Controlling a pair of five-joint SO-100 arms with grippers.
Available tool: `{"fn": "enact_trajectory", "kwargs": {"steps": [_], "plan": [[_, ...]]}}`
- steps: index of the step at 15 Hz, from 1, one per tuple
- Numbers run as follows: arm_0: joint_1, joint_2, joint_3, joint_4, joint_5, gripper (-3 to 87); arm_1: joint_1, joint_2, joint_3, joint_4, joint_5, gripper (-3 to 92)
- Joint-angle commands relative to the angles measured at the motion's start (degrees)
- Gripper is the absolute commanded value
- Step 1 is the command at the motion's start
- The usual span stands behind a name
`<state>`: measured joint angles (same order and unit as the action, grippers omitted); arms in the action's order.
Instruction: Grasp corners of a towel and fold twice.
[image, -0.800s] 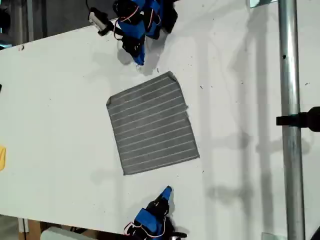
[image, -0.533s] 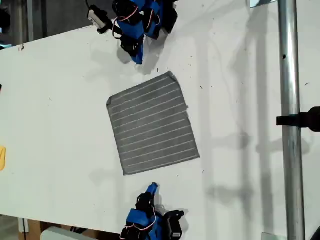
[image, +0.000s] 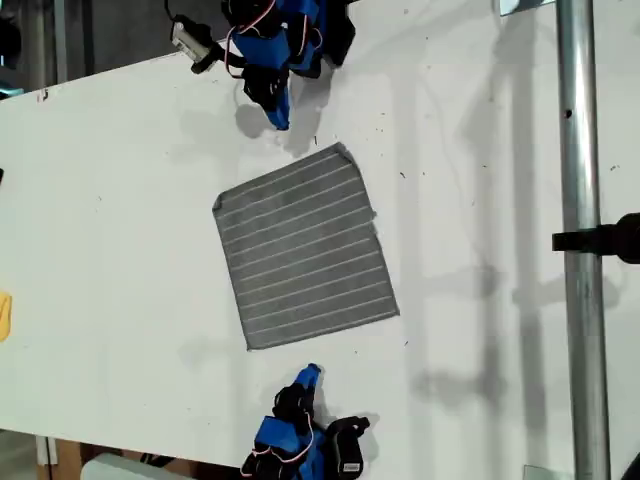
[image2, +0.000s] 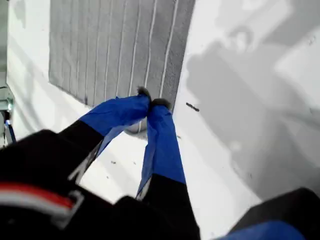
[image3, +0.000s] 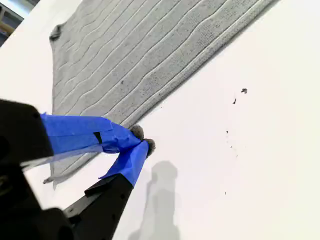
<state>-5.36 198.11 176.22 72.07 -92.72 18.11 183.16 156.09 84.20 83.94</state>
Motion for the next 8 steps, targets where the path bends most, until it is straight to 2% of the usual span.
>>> {"fn": "enact_trajectory", "kwargs": {"steps": [1,3,6,8], "plan": [[2.81,-9.84,-8.26,-5.45,-2.29,-2.9,-3.34,-11.51,-12.74,1.49,-0.35,-0.3],[5.27,-30.32,-19.95,-11.51,-2.72,-2.9,-8.09,-23.64,-21.01,2.46,0.18,-0.3],[10.11,-62.23,-42.28,-16.00,-1.58,-2.9,-14.41,-41.04,-33.93,8.09,1.67,-0.3],[12.57,-77.17,-55.81,-14.33,-0.88,-2.9,-18.37,-52.82,-43.24,10.99,2.37,-0.3]]}}
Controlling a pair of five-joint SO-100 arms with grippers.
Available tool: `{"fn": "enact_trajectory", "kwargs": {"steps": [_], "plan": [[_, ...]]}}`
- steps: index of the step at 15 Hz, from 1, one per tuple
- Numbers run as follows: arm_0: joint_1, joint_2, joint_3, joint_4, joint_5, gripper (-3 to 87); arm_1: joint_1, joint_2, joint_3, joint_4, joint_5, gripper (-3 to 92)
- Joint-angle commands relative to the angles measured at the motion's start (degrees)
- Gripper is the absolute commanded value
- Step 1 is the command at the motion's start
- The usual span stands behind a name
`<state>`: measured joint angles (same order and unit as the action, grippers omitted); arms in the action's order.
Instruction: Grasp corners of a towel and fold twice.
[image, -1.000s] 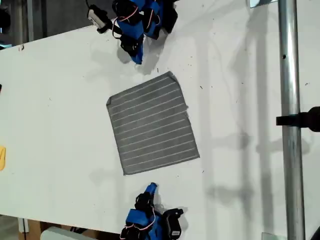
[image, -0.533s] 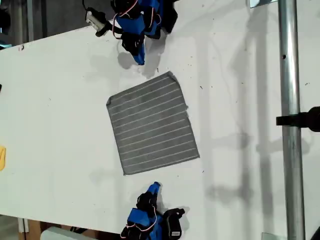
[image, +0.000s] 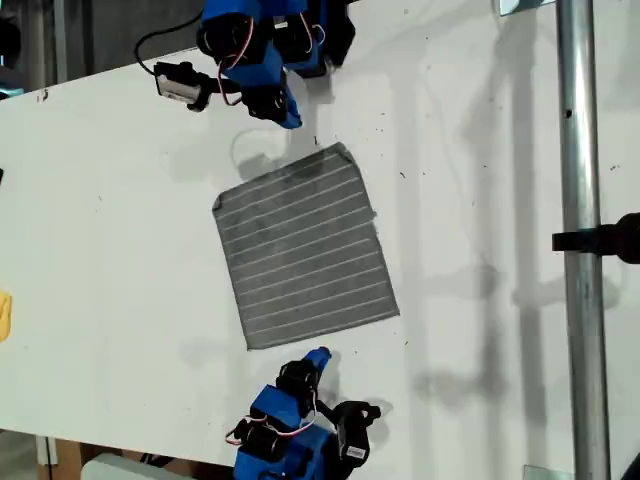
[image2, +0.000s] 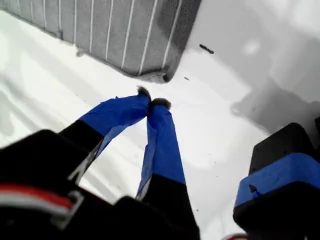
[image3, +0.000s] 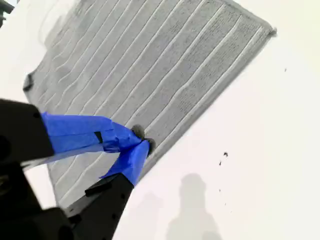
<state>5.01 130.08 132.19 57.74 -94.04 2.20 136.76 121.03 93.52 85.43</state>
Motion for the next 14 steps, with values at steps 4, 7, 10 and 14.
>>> {"fn": "enact_trajectory", "kwargs": {"steps": [4,7,10,14], "plan": [[5.45,-24.79,-28.21,4.48,0.35,-2.9,-6.15,-15.03,-16.26,2.72,0.70,8.6],[5.71,-25.14,-28.39,5.27,0.35,-2.7,-3.34,-13.71,-4.31,-5.71,-4.22,31.0],[6.06,-25.22,-28.39,5.80,-0.44,-2.7,0.18,-13.80,13.89,-21.18,-6.24,31.7],[6.24,-25.31,-28.74,6.24,-0.53,-2.7,-0.79,-17.49,19.69,-32.43,-6.33,29.8]]}}
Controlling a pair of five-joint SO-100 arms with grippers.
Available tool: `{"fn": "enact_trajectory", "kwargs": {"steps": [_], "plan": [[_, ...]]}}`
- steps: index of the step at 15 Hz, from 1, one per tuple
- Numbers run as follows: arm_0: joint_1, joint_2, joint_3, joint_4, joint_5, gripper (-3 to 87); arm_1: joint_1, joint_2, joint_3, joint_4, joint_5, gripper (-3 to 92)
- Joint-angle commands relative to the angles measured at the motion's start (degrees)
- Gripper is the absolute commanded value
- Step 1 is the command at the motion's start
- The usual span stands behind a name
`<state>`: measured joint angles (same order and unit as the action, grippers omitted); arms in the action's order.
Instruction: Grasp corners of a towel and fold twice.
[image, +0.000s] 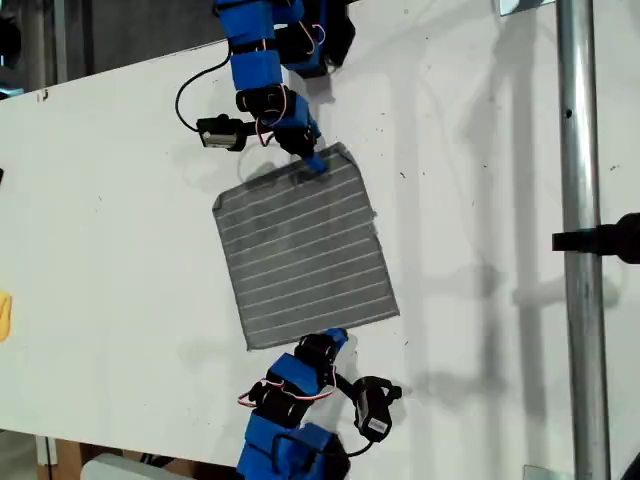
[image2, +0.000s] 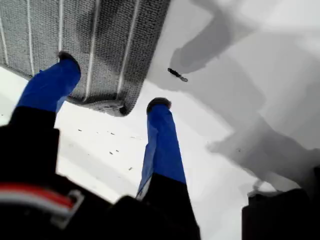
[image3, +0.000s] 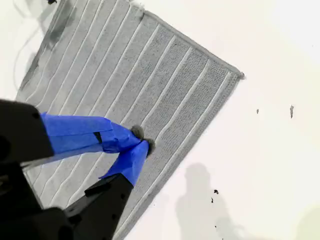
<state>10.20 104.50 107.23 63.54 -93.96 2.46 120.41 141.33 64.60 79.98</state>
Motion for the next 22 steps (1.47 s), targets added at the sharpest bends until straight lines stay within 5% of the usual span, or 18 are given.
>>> {"fn": "enact_trajectory", "kwargs": {"steps": [1,6,7,8,12,16,22], "plan": [[1.05,0.26,-3.87,0.53,-0.62,-2.8,-2.55,-4.22,-1.76,-5.98,-0.35,29.6],[1.23,0.26,-3.52,0.88,-1.23,-2.8,-6.50,-20.57,-11.87,-7.12,0.18,26.9],[1.23,0.26,-3.43,0.97,-1.41,-2.8,-6.77,-22.85,-13.89,-6.42,0.18,20.0],[1.32,0.18,-3.43,0.97,-1.49,-2.8,-7.29,-24.17,-15.38,-5.19,2.29,-0.3],[2.11,0.18,-4.22,2.90,-1.93,-2.7,-8.26,-25.84,-17.23,-6.42,2.02,-0.3],[4.31,-4.39,-14.59,2.37,6.86,25.5,-8.00,-25.93,-17.31,-6.42,1.67,-0.3],[5.80,-27.51,-26.81,1.32,8.53,25.1,-8.09,-25.93,-17.31,-6.24,1.67,-0.3]]}}
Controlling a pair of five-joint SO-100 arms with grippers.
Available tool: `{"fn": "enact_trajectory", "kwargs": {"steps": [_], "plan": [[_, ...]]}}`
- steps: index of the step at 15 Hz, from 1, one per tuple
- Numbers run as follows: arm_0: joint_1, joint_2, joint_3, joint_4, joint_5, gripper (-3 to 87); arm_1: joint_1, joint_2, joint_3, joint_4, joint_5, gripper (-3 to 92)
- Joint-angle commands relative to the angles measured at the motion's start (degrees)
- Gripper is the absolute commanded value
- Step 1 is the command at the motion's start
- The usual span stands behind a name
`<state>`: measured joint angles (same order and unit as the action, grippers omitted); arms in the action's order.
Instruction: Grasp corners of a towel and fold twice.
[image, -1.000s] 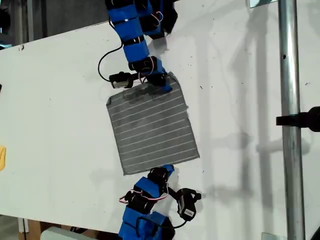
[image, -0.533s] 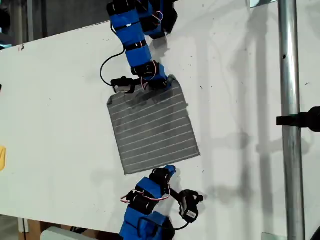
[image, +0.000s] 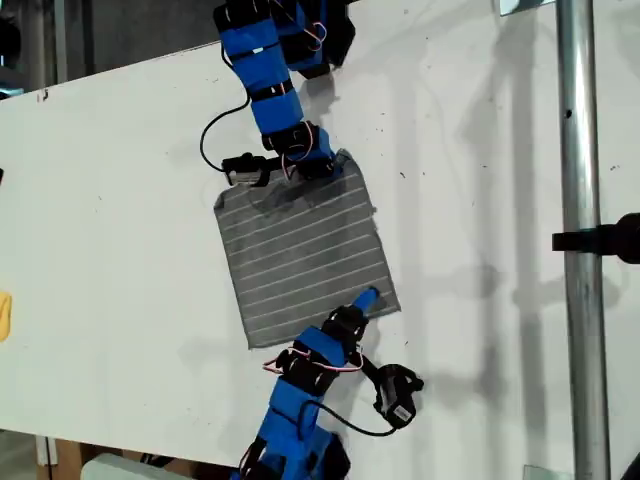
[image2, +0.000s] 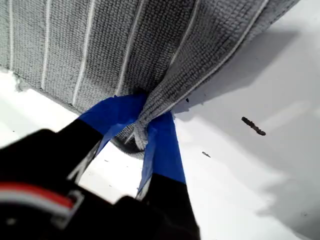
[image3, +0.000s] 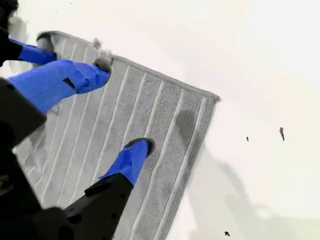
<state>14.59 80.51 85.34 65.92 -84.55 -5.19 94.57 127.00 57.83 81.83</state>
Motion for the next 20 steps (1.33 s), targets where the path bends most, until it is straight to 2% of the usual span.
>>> {"fn": "enact_trajectory", "kwargs": {"steps": [1,5,7,9,14,16,18,20], "plan": [[1.93,-8.17,-7.03,-1.58,-2.37,25.3,-0.44,-0.09,-2.99,0.53,-0.18,-0.3],[3.34,-22.41,-11.16,-6.59,-8.00,24.9,-0.53,-0.09,-2.99,0.53,-0.18,-0.3],[2.72,-24.96,-11.25,-5.71,-10.20,17.2,-0.62,-0.09,-2.99,0.44,-0.18,-0.3],[2.29,-24.87,-11.43,-4.83,-10.11,-2.9,-0.70,-0.09,-2.99,0.44,-0.18,-0.3],[2.46,-24.08,-14.68,-4.39,-10.02,-2.9,-1.23,-0.09,-2.90,0.35,0.09,-0.3],[3.16,-24.17,-22.24,2.46,-9.32,-2.9,-2.90,0.79,-4.57,2.55,0.44,-0.3],[5.01,-23.29,-31.46,11.60,-8.96,-2.9,-7.56,2.55,-10.90,10.02,2.46,-0.3],[8.96,-18.63,-31.64,13.54,-11.07,-2.9,-15.12,3.08,-19.42,18.11,5.80,-0.3]]}}
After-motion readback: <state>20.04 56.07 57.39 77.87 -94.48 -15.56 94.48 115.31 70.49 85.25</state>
